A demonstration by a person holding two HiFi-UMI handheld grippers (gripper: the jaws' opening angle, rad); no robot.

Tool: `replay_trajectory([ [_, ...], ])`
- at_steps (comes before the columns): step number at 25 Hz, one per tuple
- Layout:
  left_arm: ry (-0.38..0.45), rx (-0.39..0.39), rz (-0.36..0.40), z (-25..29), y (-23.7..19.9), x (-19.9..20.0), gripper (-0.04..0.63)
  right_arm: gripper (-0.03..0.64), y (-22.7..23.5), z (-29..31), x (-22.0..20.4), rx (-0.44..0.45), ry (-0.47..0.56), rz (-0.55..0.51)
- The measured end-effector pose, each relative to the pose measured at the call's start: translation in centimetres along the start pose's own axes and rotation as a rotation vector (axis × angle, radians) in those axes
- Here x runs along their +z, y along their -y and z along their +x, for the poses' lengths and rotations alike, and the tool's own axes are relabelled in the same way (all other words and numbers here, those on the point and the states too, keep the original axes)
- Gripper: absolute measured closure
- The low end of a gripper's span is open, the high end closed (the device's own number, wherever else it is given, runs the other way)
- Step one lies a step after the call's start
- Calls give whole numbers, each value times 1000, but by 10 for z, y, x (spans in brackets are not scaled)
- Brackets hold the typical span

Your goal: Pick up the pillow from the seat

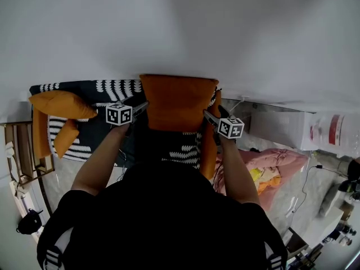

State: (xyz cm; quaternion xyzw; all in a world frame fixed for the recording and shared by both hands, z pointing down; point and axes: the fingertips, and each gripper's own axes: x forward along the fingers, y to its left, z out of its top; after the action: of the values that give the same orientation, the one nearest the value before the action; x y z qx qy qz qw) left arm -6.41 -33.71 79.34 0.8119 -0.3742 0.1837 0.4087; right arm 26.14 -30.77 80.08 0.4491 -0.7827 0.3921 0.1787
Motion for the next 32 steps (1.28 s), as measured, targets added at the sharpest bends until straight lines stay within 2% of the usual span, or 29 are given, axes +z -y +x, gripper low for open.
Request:
replay_trajectory([
  [7,-1,-11,52,21,-6,3,249,204,6,20,5,16,-13,-3],
  [13,-7,22,11,38,-27,3,245,199,18,36,10,3,-21,7],
  [17,-27,16,-4,51,-36,0,235,198,30,46,16,-19,-25,31],
  [23,-48,40,-2,72,-47,7,188,189,44,60,30,-15,-4,78],
  [28,-58,18,-23,88,-50,13,166,171,51,77,35,-14,-14,82],
  [32,-83,25,-11,101,-57,15,155,161,53,95,39,6,-32,85],
])
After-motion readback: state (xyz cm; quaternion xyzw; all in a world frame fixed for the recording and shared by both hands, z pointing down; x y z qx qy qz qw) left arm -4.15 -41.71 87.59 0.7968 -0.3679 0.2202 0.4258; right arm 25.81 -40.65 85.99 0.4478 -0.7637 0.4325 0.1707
